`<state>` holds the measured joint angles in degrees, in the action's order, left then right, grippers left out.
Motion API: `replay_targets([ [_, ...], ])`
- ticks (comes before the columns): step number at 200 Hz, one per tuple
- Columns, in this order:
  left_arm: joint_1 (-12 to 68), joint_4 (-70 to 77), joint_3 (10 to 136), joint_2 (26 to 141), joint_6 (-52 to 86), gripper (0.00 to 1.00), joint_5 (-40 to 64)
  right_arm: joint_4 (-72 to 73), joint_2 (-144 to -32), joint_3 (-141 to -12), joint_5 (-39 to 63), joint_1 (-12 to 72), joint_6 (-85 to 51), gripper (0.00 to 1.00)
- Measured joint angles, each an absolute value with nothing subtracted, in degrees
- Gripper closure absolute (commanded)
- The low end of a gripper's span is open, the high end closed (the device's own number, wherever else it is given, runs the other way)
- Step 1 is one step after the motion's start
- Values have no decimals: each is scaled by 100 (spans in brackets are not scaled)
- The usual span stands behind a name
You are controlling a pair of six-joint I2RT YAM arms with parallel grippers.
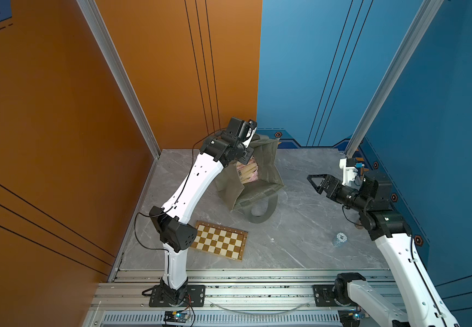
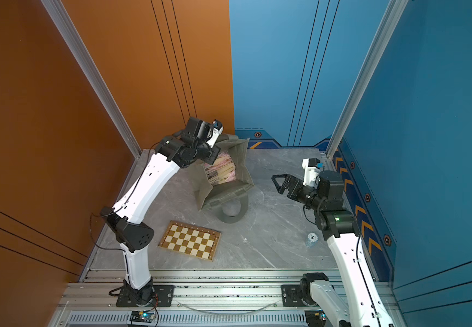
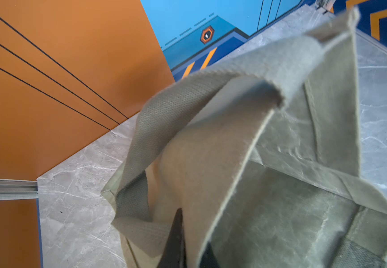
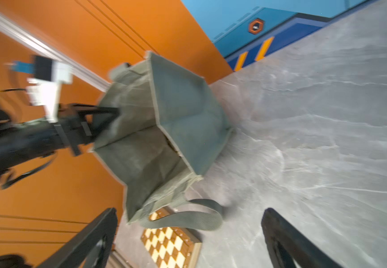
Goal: Take out the folding fans from the tote bags
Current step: Adjust the canvas bag at the center of the board.
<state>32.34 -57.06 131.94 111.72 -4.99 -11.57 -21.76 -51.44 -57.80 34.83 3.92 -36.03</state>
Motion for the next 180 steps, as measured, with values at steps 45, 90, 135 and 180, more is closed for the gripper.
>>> replay_targets([
  [45,3291,-5682,12929,10997,-261,100,-1072,-1750,-4779,-5612,3468,1315,-4082,2],
  [90,3575,-5688,12529,10538,49,100,-1028,-1201,-4866,-5306,2941,2333,-4488,5],
  [135,3699,-5280,11456,9845,510,100,-1037,-961,-5406,-5293,2165,3242,-4506,7],
  [180,3785,-4045,9502,8687,917,100,-1149,-701,-5861,-5059,1334,3785,-4692,17],
])
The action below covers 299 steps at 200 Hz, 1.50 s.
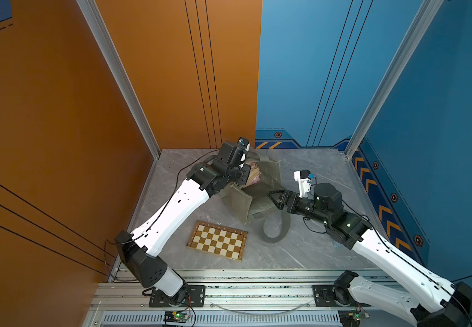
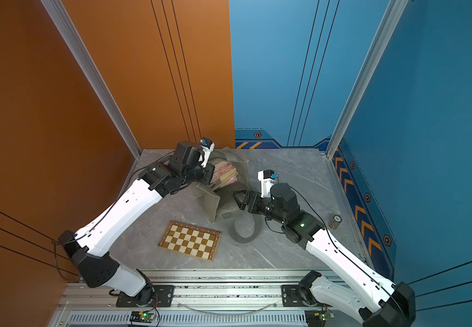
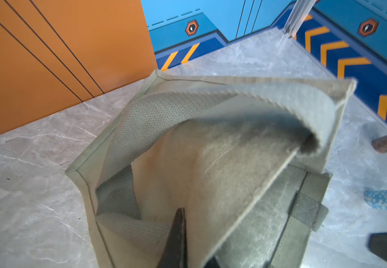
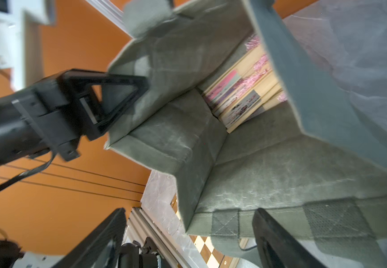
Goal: Take out the folding fans from the tote bags
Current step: Adjust the canvas bag at the center of the board.
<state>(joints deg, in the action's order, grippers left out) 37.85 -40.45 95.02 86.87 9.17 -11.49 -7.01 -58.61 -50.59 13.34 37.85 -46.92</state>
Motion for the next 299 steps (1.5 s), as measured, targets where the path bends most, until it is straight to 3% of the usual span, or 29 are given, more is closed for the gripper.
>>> replay_targets([
  [96,3785,-3400,8923,8418,1470,100,-1138,-377,-6405,-4963,-290,5068,-4554,17],
  [189,3782,-3732,9498,8687,1162,100,-692,-165,-7417,-5081,-405,5009,-4158,20],
  [299,3481,-4222,9819,8707,729,100,-128,176,-7347,-5057,401,4311,-3922,20],
])
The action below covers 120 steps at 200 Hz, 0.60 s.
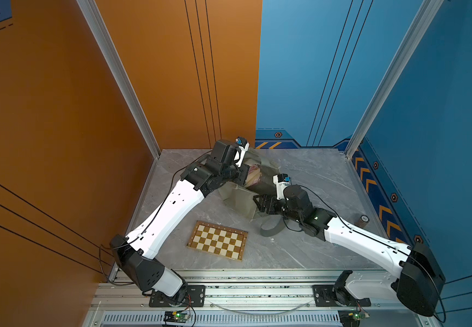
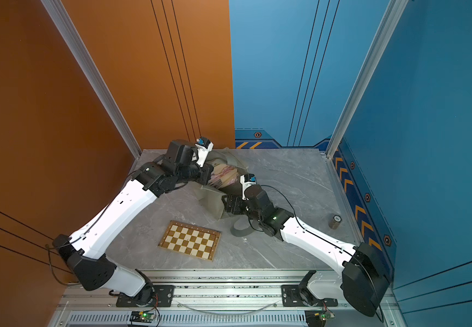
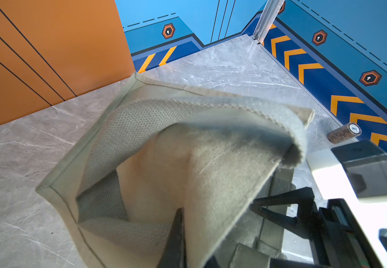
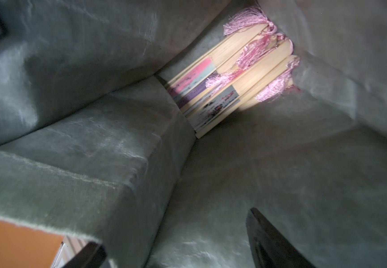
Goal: Take out the folding fans from the tote bags
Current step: Adjust the canvas bag at the center of the board.
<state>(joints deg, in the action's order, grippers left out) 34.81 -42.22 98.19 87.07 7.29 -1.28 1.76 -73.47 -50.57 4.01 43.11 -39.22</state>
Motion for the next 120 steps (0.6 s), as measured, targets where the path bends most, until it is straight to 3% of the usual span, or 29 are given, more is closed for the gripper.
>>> replay_targets([
  [120,3256,-4499,10278,9004,388,100,60,395,-6250,-4584,1376,4005,-3750,11],
])
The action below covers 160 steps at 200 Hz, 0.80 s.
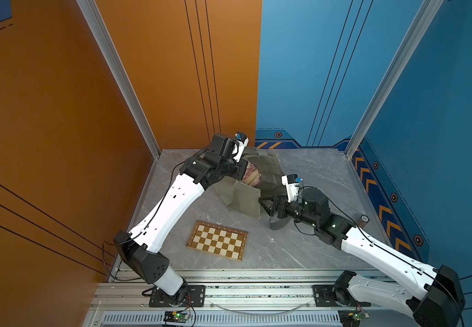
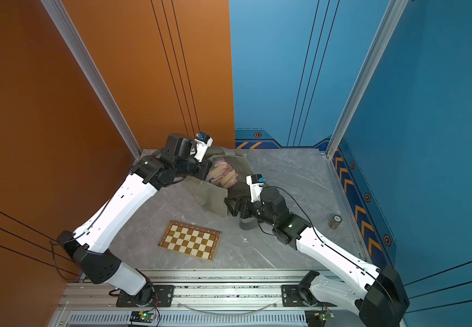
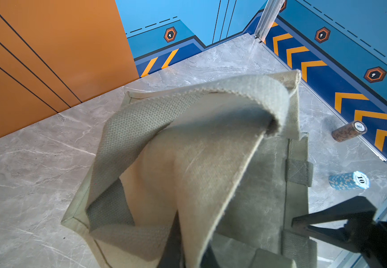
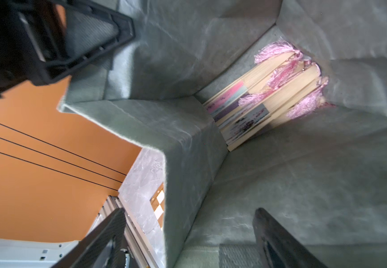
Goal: Take out the folding fans from the tote bags
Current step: Adjust the canvas bag at the center of the board, then pick up the folding fan from the canvas bag.
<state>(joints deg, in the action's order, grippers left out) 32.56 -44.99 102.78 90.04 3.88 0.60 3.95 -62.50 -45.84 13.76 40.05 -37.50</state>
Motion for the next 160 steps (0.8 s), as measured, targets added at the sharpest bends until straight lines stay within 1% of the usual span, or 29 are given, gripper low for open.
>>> replay_targets([
  [31,3223,-4521,10278,9002,185,100,274,683,-6270,-4536,1483,3712,-3951,11],
  [60,3225,-4532,10278,9002,12,100,510,967,-6477,-4536,1479,3616,-4187,16],
  [77,3223,-4534,10280,9002,-54,100,648,1044,-6698,-4543,1385,3632,-4244,17],
  [97,3216,-4578,10318,9002,-91,100,777,1098,-7028,-4582,1177,3809,-4209,18],
  [133,3188,-4659,10525,9070,-86,100,854,871,-7583,-4934,602,4558,-3795,19],
  [160,3181,-4657,10547,9100,-86,100,974,803,-7725,-5033,344,4683,-3614,19],
])
